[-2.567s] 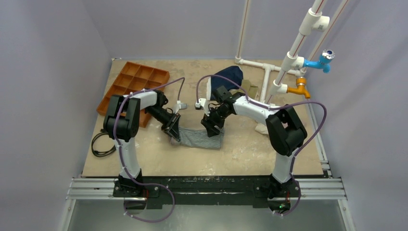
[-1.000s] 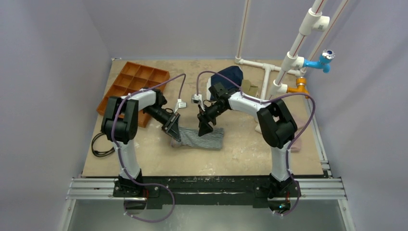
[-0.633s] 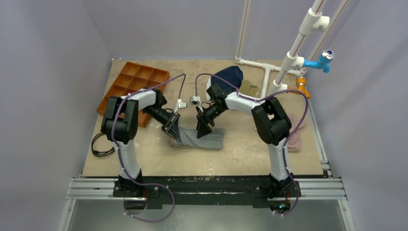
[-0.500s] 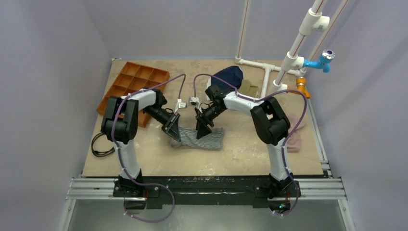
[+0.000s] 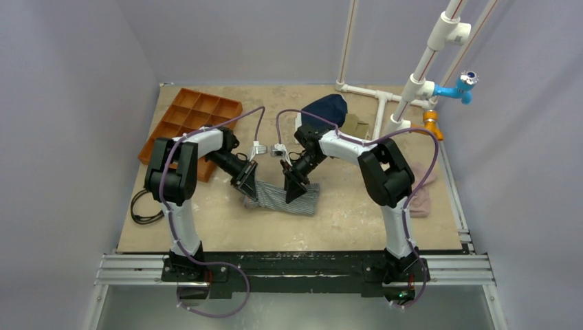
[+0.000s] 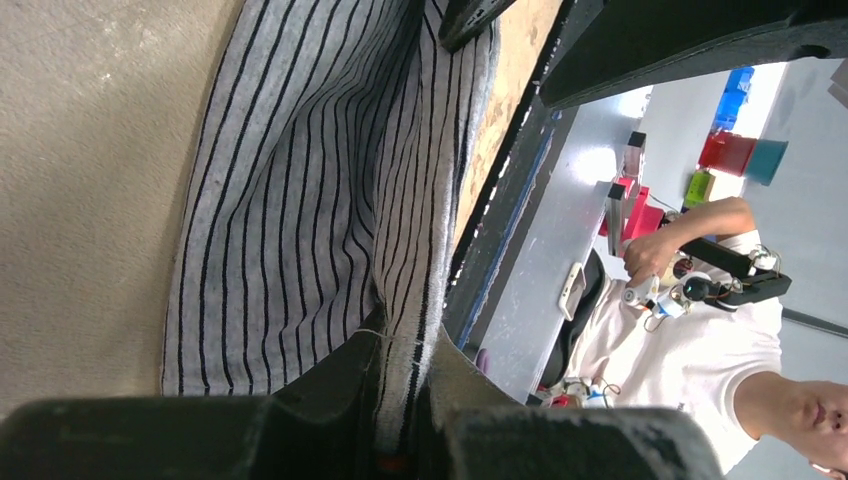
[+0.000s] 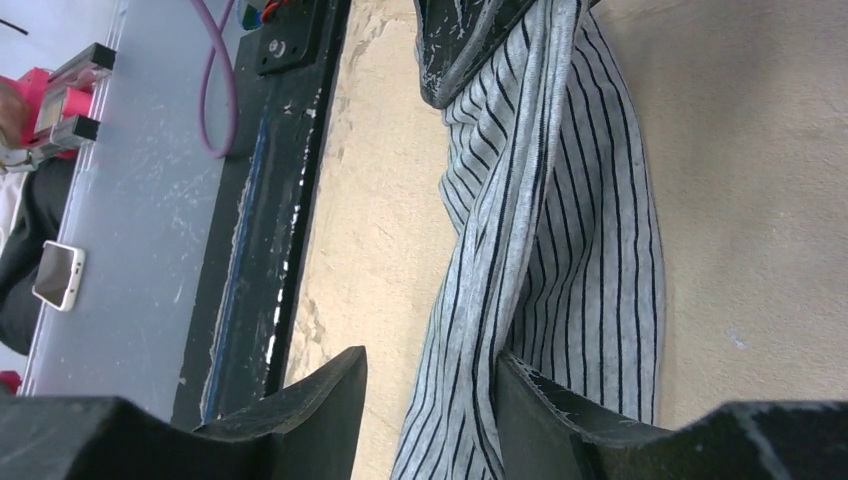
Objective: Roll the underwear
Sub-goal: Fold the underwear at the center of the board.
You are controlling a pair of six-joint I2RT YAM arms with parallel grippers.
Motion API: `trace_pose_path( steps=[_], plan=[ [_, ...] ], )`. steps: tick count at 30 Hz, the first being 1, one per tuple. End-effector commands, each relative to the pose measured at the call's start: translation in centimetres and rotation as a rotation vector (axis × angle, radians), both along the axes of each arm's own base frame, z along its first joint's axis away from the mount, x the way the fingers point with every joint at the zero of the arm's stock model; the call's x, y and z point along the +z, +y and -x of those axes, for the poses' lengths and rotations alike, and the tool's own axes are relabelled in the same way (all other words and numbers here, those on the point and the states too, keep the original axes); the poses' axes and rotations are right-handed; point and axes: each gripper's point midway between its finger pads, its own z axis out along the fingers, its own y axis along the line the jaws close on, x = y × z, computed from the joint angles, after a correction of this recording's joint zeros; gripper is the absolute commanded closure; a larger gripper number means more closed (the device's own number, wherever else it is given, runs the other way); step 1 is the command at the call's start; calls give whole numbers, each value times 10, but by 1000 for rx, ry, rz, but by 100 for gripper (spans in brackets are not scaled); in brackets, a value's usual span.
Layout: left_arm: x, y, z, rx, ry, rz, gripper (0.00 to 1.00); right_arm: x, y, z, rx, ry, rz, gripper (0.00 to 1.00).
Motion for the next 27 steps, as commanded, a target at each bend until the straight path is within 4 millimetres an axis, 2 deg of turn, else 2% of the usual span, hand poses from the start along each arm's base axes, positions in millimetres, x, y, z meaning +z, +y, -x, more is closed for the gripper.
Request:
trace_pose_path(
  steps=[1, 5, 12, 27],
  plan=[
    [6, -1, -4, 10, -36, 17, 100, -3, -4, 1, 2, -12, 15, 52],
    [6, -1, -2, 9, -38, 18, 100, -10, -6, -8, -26, -56, 58, 54],
    [6, 0, -1, 5, -44, 14, 100, -16, -14, -11, -39, -95, 104, 61],
    [5, 1, -1, 4, -51, 2, 100, -7, -39, -16, -62, -135, 141, 71]
  ],
)
